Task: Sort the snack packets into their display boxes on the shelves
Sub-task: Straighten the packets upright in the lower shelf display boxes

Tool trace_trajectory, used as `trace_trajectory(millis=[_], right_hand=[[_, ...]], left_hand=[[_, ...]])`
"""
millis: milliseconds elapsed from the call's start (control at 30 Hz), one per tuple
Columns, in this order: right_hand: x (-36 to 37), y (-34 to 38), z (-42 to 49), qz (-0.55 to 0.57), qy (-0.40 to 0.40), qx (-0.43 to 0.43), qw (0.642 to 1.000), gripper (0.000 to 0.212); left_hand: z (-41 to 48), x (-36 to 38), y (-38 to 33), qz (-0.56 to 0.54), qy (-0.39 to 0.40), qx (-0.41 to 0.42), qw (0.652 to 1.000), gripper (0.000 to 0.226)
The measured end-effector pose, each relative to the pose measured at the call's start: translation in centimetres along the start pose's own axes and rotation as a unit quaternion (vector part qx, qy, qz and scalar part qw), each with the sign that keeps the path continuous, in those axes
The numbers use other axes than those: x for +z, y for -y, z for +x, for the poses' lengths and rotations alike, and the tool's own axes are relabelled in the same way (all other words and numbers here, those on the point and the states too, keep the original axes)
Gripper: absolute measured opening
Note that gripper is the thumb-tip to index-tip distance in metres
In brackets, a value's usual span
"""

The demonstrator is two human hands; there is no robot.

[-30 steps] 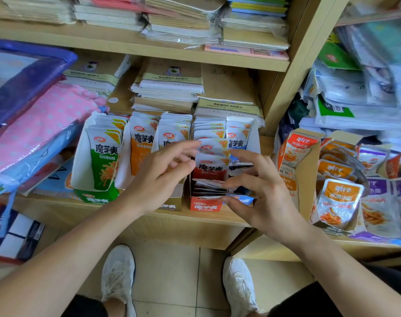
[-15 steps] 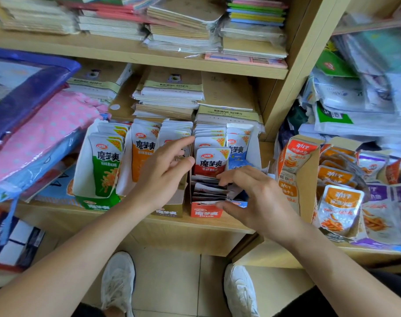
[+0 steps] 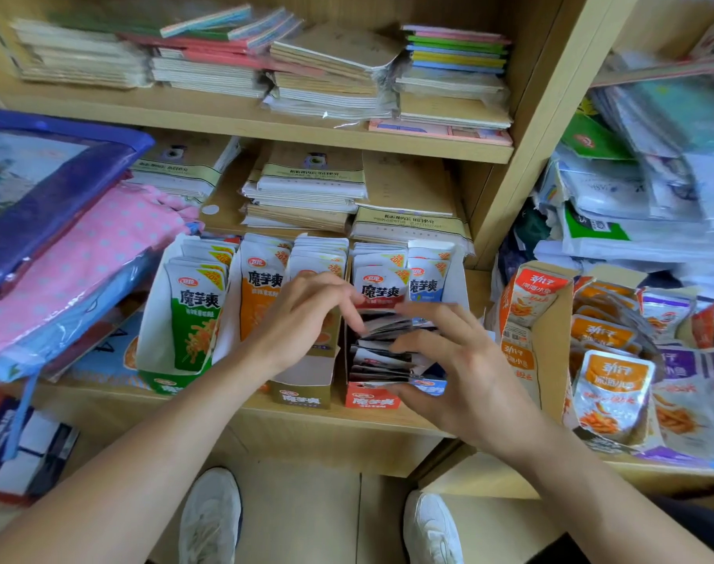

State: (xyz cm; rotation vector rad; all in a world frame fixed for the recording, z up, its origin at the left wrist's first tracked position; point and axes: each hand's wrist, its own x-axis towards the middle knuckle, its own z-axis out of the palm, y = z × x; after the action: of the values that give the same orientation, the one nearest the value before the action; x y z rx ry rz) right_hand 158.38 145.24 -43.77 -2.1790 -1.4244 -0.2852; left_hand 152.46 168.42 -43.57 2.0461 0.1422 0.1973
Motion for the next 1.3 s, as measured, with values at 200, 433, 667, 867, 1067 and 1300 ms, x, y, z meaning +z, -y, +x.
trace_trajectory(millis=[200,433,667,867,1067,1300], right_hand=[[0.1,-0.4,0.5,0.017,0.016,0.010,1.000,0.040],[0.6,-1.5,4.2,-0.019,-0.030,0.104,0.994,0.055],[-0.1,-1.8,3.2,0.084,0.049,0.144,0.985,0.108],[-0.5,-1.2,3.3,-0.074,0.238,0.158,0.955,0.109],[-0.3,-1.9,3.2,-0.109,0.241,0.154,0.952,0.114],[-0.4,-3.4,3.8,0.057,0.101,0.162,0.980,0.097]], left_hand=[[0.0,0.1,0.2,-0.038,-0.108,0.070,0.991,0.033],[-0.3,-0.1,0.7,-0.002,-0.186,0.087,0.979,0.021],[-2.6,1.5,0.8,0.206,-0.136,0.067,0.967,0.077],[-3.4,4.5,0.6,0.327,-0.128,0.048,0.935,0.091],[-2.5,2.9,1.5,0.257,-0.081,0.052,0.962,0.091],[-1.7,2.9,1.1,0.201,-0.113,0.066,0.971,0.080]])
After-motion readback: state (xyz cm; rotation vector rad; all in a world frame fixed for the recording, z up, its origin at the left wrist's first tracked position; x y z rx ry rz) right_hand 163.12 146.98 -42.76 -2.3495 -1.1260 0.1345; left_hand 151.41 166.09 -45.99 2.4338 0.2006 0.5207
